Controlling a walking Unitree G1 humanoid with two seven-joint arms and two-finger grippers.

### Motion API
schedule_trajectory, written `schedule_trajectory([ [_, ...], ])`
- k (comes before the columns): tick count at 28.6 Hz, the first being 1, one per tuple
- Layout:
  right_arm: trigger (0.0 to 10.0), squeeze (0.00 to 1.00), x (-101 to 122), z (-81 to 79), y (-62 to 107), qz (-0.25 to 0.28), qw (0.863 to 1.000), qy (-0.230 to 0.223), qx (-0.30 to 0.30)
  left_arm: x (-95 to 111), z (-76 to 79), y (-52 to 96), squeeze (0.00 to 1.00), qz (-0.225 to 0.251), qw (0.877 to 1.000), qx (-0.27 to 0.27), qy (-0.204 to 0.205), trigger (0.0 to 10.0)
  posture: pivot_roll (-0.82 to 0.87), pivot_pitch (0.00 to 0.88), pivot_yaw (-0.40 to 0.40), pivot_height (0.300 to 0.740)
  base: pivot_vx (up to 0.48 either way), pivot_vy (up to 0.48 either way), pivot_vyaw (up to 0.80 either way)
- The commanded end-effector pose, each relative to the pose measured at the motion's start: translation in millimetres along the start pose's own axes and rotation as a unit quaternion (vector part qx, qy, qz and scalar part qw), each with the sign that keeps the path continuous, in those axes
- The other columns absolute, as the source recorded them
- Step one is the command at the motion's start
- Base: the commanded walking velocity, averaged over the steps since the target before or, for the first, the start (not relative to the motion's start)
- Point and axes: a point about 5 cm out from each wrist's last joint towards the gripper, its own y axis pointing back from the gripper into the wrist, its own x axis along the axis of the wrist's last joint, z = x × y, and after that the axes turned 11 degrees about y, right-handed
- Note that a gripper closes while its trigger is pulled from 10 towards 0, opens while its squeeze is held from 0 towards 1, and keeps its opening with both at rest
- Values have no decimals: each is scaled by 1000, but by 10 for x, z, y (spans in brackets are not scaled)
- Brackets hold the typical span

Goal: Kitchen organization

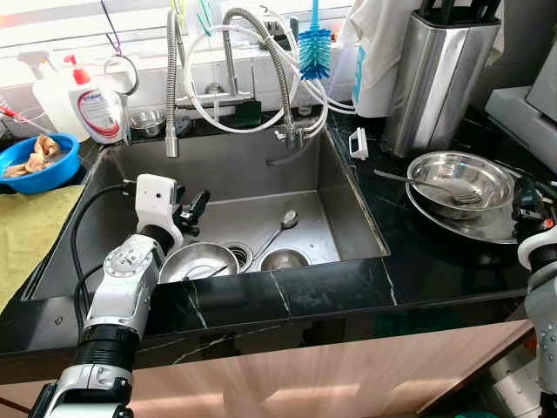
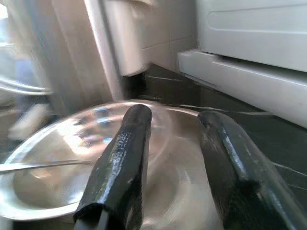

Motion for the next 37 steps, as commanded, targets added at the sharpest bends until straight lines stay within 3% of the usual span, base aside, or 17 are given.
schedule_trajectory([
  [1, 10000, 0, 120, -290, 28, 31, 996, -10, 86, 42, -12, 2, 0, 3, 1000, 1, -6, 10000, -72, 0, 67, 740, 0, 0, 0],
  [6, 10000, 0, 121, -391, 49, 35, 992, -11, 122, 47, -14, -2, 0, 5, 1000, 1, -5, 10000, -72, 0, 66, 740, 0, 0, 0],
  [14, 10000, 0, 92, -399, 53, 30, 992, -10, 125, 43, -8, 0, 0, 4, 1000, -1, -6, 10000, -73, 0, 66, 740, 0, 0, 0],
  [20, 10000, 0, -43, -378, 47, -17, 993, -2, 115, 42, -3, 1, 0, 4, 1000, -3, -7, 10000, -73, 0, 65, 740, 0, 0, 0],
  [31, 10000, 0, -109, -406, 74, -41, 990, -5, 133, 41, 2, -2, 0, 3, 1000, -2, -5, 10000, -72, 0, 64, 740, 0, 0, 0],
  [37, 10000, 0, -186, -325, 57, -69, 993, 2, 101, 39, 6, -3, 0, 3, 1000, -3, -5, 10000, -73, 0, 63, 740, 0, 0, 0],
])
